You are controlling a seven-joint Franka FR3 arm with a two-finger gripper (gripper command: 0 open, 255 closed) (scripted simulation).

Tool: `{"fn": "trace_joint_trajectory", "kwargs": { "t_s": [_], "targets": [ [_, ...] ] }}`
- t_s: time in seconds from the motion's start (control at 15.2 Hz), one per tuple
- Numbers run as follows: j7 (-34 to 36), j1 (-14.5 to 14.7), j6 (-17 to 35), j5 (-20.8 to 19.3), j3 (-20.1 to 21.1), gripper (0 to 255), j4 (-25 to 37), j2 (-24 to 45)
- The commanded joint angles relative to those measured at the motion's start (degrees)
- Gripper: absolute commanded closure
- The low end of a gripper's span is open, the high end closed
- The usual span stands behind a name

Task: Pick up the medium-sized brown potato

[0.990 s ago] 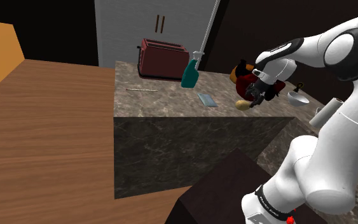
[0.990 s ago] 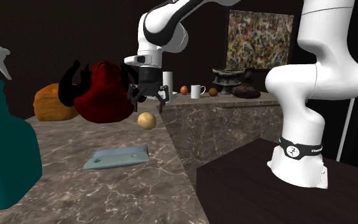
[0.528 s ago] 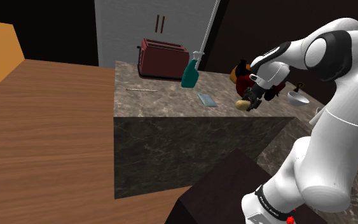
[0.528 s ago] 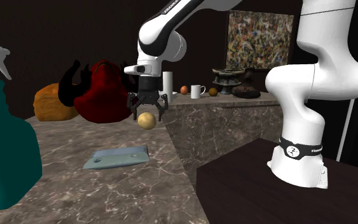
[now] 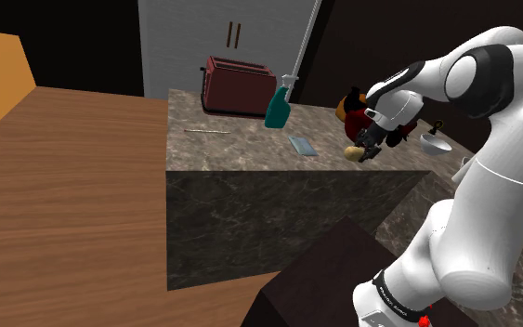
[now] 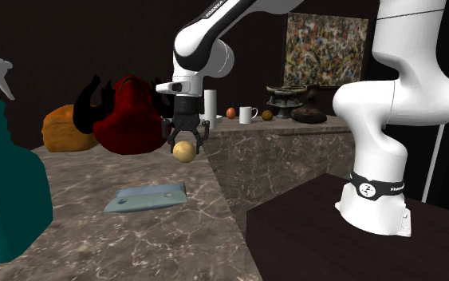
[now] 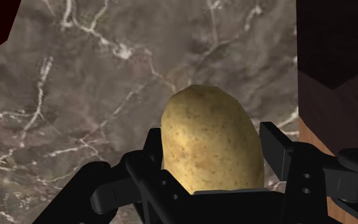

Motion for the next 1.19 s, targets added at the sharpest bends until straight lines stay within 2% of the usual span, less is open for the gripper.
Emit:
{"fn": "trace_joint_trajectory", "kwargs": {
  "t_s": [0.0, 0.07, 0.46, 0.66, 0.86, 1.06, 1.12],
  "targets": [
    [0.0, 0.0, 0.0, 0.0, 0.0, 255, 0.0, 0.0],
    [0.0, -0.1, 0.0, 0.2, 0.2, 255, 0.0, 0.2],
    [5.3, 5.5, -2.4, -7.0, -5.2, 255, 1.3, -5.2],
    [8.7, 8.7, -3.7, -11.6, -8.0, 255, 2.1, -8.8],
    [13.6, 11.5, -4.9, -18.1, -9.8, 255, 3.0, -14.0],
    [17.9, 10.6, -6.7, -23.9, -7.9, 255, 4.2, -18.7],
    [18.0, 10.3, -6.8, -23.9, -7.6, 255, 4.3, -18.8]
  ]
}}
